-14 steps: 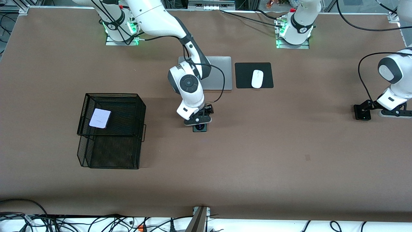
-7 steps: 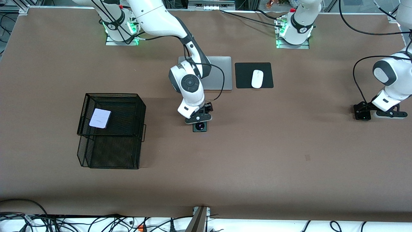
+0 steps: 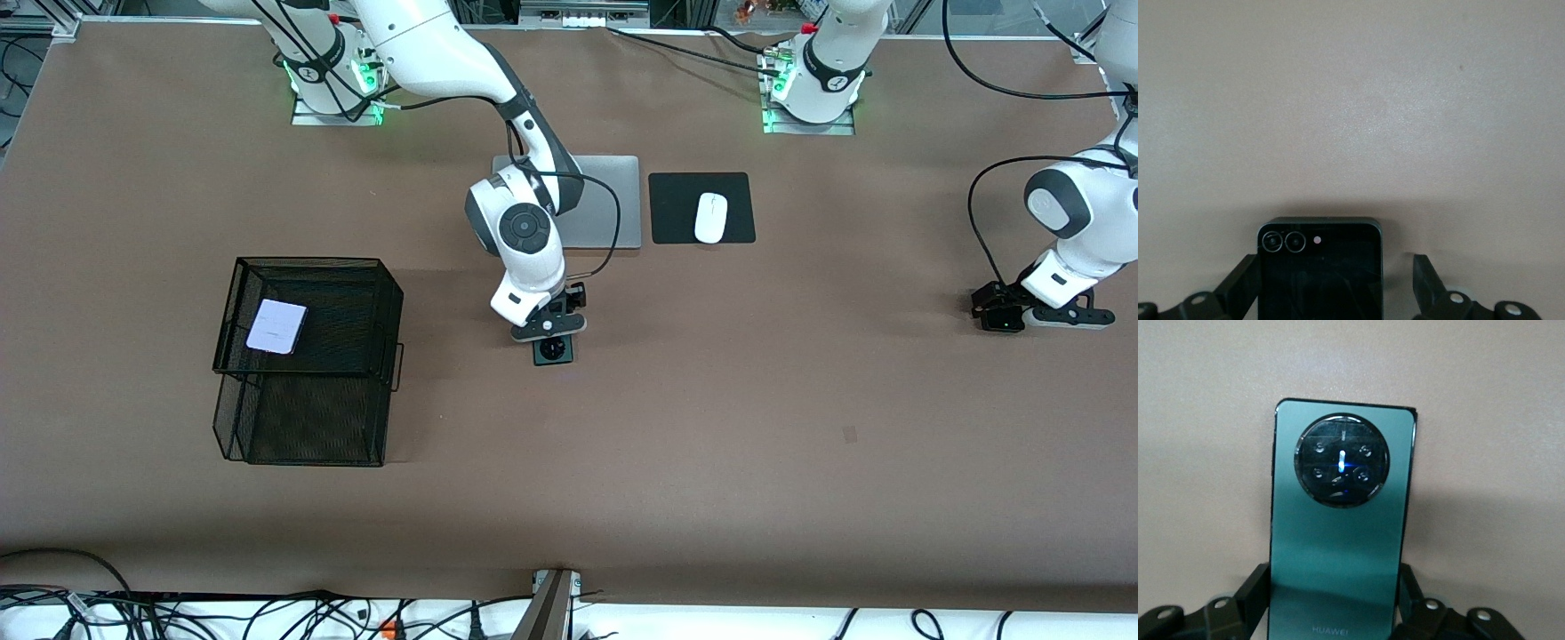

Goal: Place phones with both arms
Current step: 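Grasp the green phone with the right gripper while the left gripper reaches the flip phone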

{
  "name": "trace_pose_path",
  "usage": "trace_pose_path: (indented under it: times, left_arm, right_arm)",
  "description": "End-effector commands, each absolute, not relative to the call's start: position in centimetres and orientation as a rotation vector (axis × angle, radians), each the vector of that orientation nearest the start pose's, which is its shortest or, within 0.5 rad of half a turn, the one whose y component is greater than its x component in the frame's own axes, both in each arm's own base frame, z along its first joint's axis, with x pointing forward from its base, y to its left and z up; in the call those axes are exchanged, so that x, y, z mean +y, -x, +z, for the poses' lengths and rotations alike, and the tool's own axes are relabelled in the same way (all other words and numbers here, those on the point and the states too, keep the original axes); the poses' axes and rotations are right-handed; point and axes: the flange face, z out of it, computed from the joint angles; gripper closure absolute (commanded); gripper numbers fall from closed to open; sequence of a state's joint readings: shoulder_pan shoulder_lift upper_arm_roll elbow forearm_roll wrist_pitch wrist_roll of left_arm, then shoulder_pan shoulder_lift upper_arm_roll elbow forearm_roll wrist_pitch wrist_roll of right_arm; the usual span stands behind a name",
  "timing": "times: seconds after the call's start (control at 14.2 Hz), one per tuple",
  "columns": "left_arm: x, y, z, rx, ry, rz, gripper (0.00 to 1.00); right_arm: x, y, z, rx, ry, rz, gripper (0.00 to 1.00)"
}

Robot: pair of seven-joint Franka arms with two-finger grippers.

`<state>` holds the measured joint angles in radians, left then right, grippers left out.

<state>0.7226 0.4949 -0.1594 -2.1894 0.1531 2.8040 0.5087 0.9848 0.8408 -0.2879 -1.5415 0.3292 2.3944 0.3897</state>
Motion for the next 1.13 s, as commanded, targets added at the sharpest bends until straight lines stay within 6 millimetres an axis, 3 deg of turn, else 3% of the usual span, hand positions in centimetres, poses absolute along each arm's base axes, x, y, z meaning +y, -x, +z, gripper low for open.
trace_pose_path:
  times: [0.0, 0.21, 0.35, 0.71, 0.78, 0.99, 1.06]
  left_arm:
    - [29.9, -48.2, 17.3, 0.118, 3.08, -0.199, 0.0]
    - [30.3, -48.1, 17.1, 0.148, 3.075, -0.197, 0.0]
    - [31.5, -47.4, 16.5, 0.126, 3.078, -0.198, 0.0]
    - [31.4, -47.2, 15.4, 0.113, 3.083, -0.207, 0.0]
    - [31.4, -47.2, 15.4, 0.104, 3.084, -0.207, 0.07]
    - [31.0, -47.5, 15.0, 0.096, 3.092, -0.201, 0.57]
    - [30.7, -47.7, 15.0, 0.091, 3.094, -0.2, 0.69]
  right_arm:
    - [47.2, -53.7, 20.0, -0.152, 3.068, -0.127, 1.0]
    - [45.2, -56.3, 25.7, -0.045, 3.038, -0.236, 1.0]
    - [42.7, -58.0, 29.9, 0.011, 3.04, -0.254, 1.0]
    - [35.1, -60.8, 35.4, 0.102, 3.139, -0.161, 1.0]
    - [33.8, -61.0, 36.1, 0.086, 3.155, -0.132, 1.0]
    - [28.9, -61.6, 38.8, 0.072, 3.196, -0.01, 1.0]
    - [26.5, -61.4, 39.5, 0.057, 3.209, 0.071, 1.0]
